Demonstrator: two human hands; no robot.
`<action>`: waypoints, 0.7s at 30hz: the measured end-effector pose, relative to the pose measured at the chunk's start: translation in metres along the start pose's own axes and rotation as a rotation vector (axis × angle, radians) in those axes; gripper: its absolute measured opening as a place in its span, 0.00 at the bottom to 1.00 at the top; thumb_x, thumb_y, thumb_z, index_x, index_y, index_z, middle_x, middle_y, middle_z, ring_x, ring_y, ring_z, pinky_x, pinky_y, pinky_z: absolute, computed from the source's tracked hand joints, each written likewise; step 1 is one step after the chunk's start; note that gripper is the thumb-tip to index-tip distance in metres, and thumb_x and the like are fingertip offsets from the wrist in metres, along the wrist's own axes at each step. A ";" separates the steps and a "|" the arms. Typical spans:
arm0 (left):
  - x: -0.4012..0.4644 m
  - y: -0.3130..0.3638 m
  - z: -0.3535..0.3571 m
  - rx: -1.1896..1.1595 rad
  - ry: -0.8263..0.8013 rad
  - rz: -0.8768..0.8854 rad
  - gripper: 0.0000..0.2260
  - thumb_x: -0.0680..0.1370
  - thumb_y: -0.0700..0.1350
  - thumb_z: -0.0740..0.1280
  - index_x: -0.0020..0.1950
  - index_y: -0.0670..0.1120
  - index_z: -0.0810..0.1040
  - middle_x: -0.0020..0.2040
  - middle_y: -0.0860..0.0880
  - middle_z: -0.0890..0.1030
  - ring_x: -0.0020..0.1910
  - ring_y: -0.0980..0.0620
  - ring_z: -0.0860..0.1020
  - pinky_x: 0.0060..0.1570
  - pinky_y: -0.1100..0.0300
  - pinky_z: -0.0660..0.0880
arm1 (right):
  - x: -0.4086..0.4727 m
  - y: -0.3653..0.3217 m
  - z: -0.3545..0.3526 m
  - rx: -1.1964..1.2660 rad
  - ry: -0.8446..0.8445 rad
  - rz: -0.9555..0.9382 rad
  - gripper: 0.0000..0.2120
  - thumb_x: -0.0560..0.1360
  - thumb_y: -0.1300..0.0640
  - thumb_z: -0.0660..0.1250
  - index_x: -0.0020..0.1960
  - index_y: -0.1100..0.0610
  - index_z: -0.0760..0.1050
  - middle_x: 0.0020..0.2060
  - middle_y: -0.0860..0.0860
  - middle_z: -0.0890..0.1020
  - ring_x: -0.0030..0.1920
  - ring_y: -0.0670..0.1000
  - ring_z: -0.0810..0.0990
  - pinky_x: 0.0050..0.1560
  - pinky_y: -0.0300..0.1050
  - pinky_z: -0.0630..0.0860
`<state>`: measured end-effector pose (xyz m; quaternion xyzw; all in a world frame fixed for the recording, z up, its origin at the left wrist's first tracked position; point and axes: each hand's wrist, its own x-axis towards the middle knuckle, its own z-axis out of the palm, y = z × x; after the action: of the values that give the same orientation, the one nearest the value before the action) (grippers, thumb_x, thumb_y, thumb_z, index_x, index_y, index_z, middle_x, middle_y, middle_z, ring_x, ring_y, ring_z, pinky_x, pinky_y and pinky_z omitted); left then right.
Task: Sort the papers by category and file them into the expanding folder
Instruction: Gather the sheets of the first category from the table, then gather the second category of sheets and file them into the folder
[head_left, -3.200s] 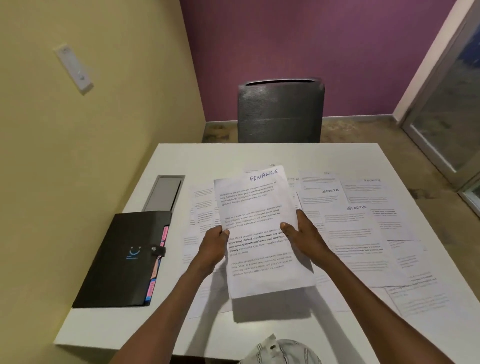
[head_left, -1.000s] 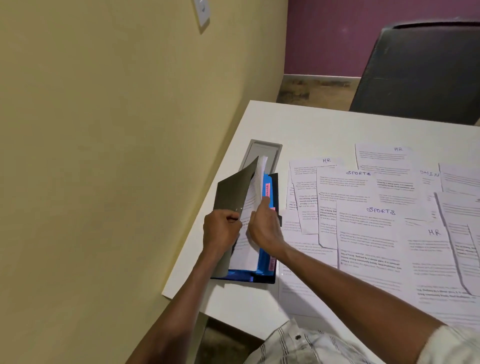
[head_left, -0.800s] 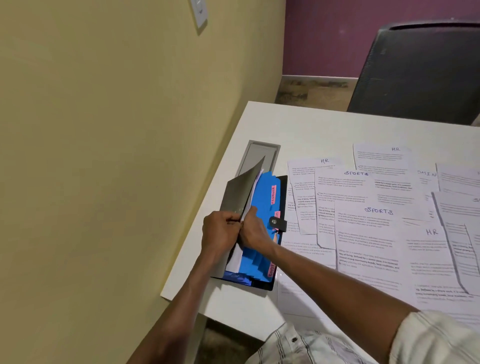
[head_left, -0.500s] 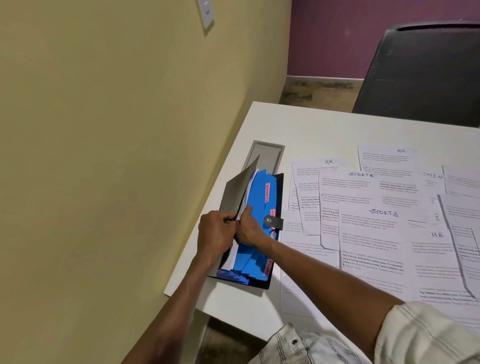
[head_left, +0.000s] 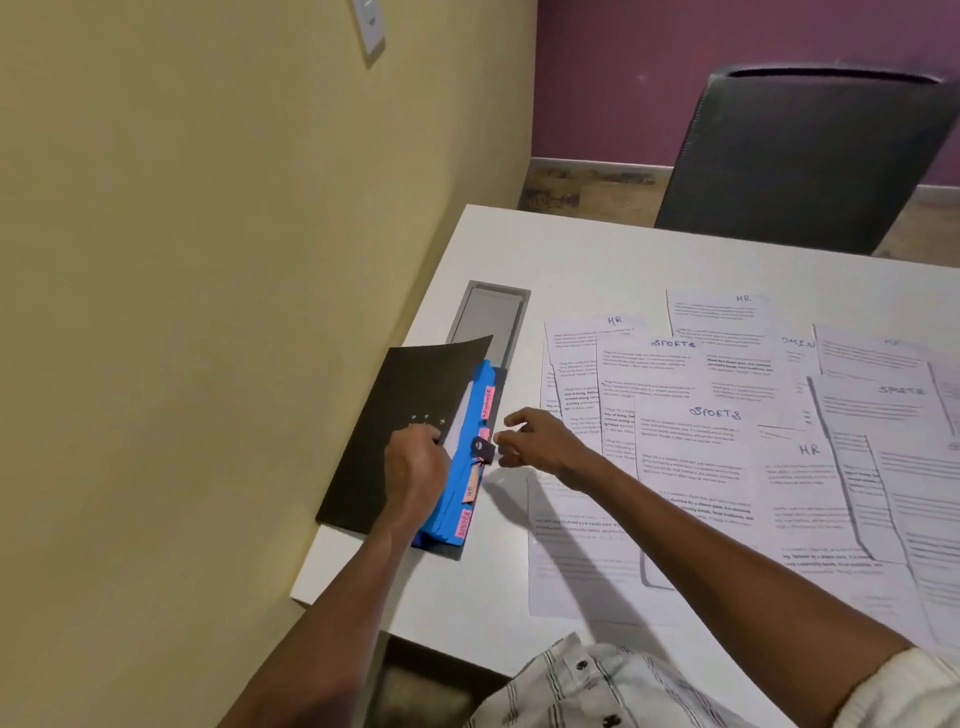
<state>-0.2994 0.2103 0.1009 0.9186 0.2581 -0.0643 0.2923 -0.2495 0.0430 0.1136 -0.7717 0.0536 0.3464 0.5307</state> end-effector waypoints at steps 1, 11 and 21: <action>0.003 0.000 0.005 0.006 -0.015 0.008 0.05 0.78 0.43 0.71 0.51 0.45 0.79 0.46 0.47 0.81 0.40 0.54 0.79 0.34 0.66 0.74 | -0.007 0.007 -0.012 0.029 0.025 0.007 0.14 0.77 0.58 0.68 0.58 0.64 0.72 0.46 0.57 0.83 0.42 0.53 0.85 0.50 0.48 0.83; 0.015 -0.017 0.061 0.145 -0.015 0.100 0.07 0.76 0.44 0.73 0.47 0.41 0.81 0.44 0.45 0.84 0.43 0.49 0.83 0.45 0.55 0.82 | -0.066 0.094 -0.085 0.125 0.215 0.106 0.12 0.76 0.66 0.67 0.34 0.62 0.76 0.32 0.55 0.80 0.36 0.50 0.83 0.53 0.56 0.81; 0.020 -0.007 0.075 0.354 0.030 0.200 0.21 0.74 0.50 0.74 0.61 0.44 0.72 0.55 0.42 0.78 0.49 0.46 0.81 0.42 0.57 0.80 | -0.110 0.138 -0.096 0.044 0.217 0.122 0.13 0.73 0.65 0.64 0.31 0.59 0.70 0.29 0.55 0.73 0.33 0.51 0.76 0.49 0.54 0.80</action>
<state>-0.2837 0.1813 0.0306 0.9775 0.1547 -0.0657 0.1274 -0.3489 -0.1302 0.0900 -0.7881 0.1652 0.2909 0.5167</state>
